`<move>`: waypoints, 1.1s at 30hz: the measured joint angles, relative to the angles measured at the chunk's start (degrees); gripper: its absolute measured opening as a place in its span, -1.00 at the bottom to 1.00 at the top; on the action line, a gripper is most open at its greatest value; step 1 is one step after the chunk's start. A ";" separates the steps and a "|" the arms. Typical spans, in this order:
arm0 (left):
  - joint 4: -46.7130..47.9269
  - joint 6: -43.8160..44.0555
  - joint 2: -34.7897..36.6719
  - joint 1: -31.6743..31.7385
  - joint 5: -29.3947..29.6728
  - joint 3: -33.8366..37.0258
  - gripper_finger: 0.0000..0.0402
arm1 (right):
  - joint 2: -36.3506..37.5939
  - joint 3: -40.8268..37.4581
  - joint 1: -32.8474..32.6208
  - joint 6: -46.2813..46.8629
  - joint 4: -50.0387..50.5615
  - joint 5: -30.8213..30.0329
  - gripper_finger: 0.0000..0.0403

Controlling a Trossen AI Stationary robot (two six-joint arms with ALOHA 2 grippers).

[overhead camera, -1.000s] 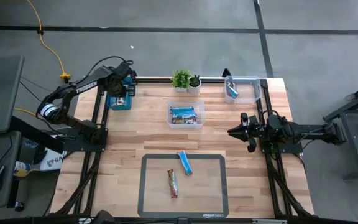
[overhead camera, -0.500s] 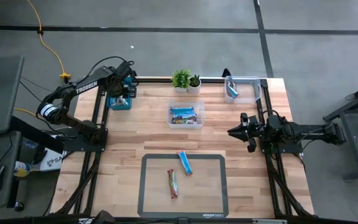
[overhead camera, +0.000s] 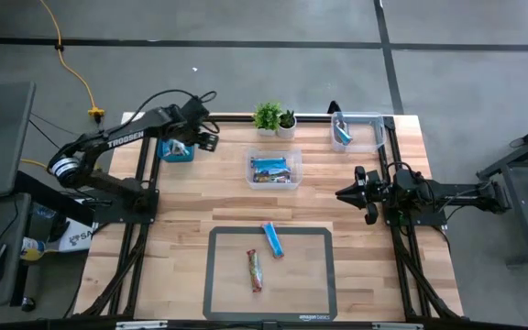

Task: Pick and place Granola Bars by type
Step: Put the red granola bar in the right transparent bin

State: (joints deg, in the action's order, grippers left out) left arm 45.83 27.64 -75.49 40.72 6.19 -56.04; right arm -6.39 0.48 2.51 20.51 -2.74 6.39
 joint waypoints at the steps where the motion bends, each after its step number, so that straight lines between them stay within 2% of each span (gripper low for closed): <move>1: -2.02 0.55 0.61 -1.61 -0.69 -0.01 -0.03 | 0.00 -0.01 0.00 0.00 0.00 0.02 -0.74; 6: -10.40 2.55 3.27 -10.49 -2.71 -0.01 -0.19 | 0.00 -0.01 -0.01 0.00 0.00 0.00 -0.75; 11: -14.12 2.55 5.45 -19.79 -2.25 -0.03 -0.43 | 0.00 -0.01 -0.01 0.00 0.00 0.02 -0.77; 17: -14.74 2.44 8.56 -29.44 6.37 -0.03 -0.76 | 0.00 0.00 0.01 0.00 -0.01 0.01 -0.75; 21: -15.66 1.04 11.82 -33.22 9.36 -0.03 -0.96 | 0.00 0.01 -0.01 0.00 0.00 0.00 -0.75; 28: -16.56 -0.71 18.23 -35.48 9.76 0.81 -0.99 | 0.00 -0.01 0.00 0.00 -0.01 0.01 -0.77; 33: -23.59 0.08 25.68 -37.63 9.85 8.51 -1.00 | -0.02 -0.01 -0.01 0.00 0.00 0.02 -0.75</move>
State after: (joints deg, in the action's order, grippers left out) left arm 22.25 27.73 -49.81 3.09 16.04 -47.53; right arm -6.41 0.47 2.50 20.51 -2.74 6.41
